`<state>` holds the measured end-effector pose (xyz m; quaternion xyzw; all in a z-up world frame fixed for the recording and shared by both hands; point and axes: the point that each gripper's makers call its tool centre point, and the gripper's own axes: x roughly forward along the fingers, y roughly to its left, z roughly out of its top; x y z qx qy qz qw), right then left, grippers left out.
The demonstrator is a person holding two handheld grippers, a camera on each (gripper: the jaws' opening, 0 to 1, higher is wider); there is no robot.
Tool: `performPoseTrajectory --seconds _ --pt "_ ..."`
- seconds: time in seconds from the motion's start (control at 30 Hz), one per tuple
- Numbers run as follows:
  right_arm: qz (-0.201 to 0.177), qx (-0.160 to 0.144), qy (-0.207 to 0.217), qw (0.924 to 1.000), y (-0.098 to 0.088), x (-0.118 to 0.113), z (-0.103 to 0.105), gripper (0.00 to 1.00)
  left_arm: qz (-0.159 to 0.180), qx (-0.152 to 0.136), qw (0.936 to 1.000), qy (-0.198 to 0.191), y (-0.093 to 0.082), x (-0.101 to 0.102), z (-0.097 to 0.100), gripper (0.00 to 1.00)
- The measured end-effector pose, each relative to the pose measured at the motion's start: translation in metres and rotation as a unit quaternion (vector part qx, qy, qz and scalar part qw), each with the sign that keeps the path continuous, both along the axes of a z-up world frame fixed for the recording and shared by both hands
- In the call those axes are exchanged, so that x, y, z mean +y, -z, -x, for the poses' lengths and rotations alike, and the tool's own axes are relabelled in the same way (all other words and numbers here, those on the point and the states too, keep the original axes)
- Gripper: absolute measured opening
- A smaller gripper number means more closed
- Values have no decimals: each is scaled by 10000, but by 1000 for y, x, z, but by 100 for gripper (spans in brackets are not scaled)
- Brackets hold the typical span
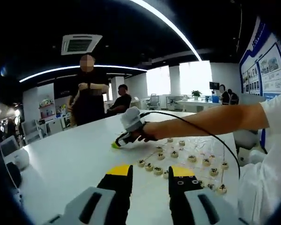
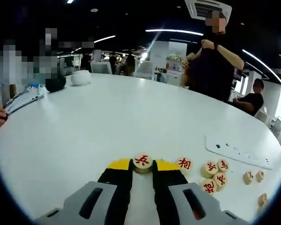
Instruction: Pick up the chess pieces one by one and place each piece onto its starting position on the chessboard, setting the pieces on their correct points until all the chess pieces are arranged in the starting layout
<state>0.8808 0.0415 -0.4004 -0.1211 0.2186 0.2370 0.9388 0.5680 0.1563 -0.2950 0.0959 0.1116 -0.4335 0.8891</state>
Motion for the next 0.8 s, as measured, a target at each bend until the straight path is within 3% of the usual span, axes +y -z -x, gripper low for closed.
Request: performPoseTrajectory --seconds 0.13,0.43,0.8 --pt "-122 53 -198 9997 -8 2 29 19 32 -12 9999 102 -3 -4 3 32" --pt "-184 -45 -667 9976 -36 -23 88 19 37 -34 9997 225 -5 -9 8 32" --pt "-610 -418 -619 9953 -76 -96 161 19 148 -148 9963 835 -14 -32 30 33"
